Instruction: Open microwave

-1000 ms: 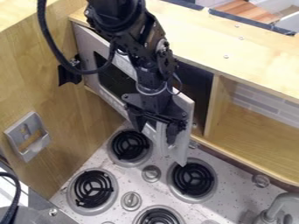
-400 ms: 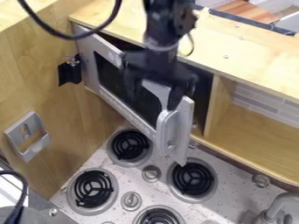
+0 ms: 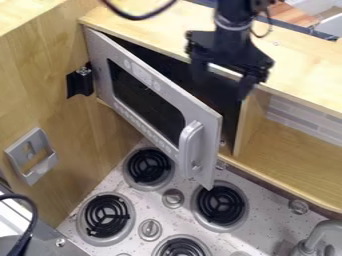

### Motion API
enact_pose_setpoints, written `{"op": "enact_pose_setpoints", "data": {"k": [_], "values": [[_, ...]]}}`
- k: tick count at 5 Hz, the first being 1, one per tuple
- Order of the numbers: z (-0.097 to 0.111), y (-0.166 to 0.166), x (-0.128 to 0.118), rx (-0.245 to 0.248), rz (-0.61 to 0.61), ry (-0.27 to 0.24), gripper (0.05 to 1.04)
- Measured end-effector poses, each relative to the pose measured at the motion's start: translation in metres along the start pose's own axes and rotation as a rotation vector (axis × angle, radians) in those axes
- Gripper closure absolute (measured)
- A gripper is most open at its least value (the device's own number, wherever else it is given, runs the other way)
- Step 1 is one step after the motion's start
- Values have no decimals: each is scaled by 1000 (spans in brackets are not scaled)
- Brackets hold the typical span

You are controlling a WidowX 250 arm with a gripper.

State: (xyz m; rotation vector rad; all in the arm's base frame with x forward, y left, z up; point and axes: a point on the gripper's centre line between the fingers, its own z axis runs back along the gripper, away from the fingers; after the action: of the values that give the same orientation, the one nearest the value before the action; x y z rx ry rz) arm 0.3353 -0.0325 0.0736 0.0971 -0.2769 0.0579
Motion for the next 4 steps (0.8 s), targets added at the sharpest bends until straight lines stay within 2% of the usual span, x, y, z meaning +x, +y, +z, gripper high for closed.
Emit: {"op": "enact_pose_setpoints", "data": {"k": [1,2,3,4], "values": [[-23,-13,10,-54,-45,9,85],[-41,-15,11,-79,-57,33,85],[-51,-9,3,-87,-22,54,85],[-60,6,-26,-63,40,113,85]]}}
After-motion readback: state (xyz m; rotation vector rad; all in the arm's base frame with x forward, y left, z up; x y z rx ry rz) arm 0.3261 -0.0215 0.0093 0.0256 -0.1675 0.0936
